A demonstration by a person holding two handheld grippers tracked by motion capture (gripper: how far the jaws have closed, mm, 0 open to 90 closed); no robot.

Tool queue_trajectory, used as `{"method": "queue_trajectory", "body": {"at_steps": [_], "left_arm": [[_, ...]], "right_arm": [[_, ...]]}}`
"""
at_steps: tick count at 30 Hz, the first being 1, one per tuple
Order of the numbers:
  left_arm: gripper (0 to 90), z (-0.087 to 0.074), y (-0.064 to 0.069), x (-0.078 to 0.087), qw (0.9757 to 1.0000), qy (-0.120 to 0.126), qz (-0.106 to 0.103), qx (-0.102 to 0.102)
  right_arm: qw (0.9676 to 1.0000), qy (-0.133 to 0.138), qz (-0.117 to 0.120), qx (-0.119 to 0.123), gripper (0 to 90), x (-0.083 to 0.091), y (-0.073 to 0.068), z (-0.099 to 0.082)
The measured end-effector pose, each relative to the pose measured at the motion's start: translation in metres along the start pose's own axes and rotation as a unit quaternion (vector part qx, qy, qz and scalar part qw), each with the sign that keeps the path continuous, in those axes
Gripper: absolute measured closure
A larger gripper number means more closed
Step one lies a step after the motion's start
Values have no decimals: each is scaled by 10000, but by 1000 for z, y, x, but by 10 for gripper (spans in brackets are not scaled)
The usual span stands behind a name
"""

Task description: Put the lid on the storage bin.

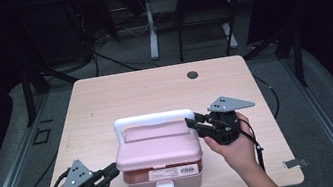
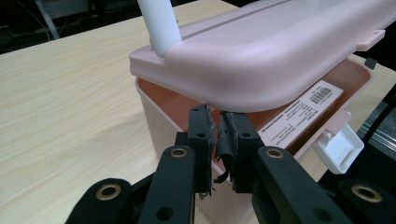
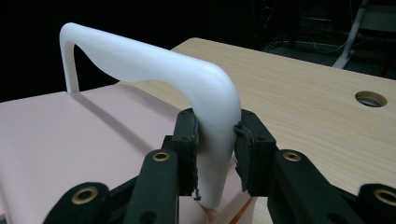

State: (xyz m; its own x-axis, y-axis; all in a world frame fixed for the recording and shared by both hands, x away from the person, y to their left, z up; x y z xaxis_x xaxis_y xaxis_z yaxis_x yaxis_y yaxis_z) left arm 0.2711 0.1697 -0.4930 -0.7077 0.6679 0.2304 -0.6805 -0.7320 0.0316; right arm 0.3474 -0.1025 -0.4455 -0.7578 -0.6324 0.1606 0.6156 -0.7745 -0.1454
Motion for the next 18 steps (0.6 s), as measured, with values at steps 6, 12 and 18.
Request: {"method": "queue_trajectory", "body": {"at_steps": [6, 12, 18], "left_arm": [[816, -4, 0, -1, 10000, 4, -11, 10], [813, -7, 1, 0, 10000, -9, -22, 31], [808, -12, -1, 3, 10000, -55, -16, 54]], "right_arm": [[10000, -32, 9, 66, 712, 1, -2, -2], [10000, -40, 21, 85, 712, 2, -2, -3], [9999, -102, 47, 68, 714, 2, -2, -5]]}}
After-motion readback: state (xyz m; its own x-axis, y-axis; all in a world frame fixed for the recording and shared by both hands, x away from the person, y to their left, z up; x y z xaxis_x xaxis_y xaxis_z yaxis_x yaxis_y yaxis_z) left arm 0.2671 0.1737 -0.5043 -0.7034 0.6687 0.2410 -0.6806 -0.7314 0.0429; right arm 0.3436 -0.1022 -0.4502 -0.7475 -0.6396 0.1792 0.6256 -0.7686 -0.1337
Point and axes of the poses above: each handheld gripper's, and its own axes: x roughly backward along the jaws, z roughly out of its top, y roughly to its right, the point moved 8 cm from there along -x, roughly forward along the jaws, and after that the axes turned 15 degrees about y, right-handed, at the moved point
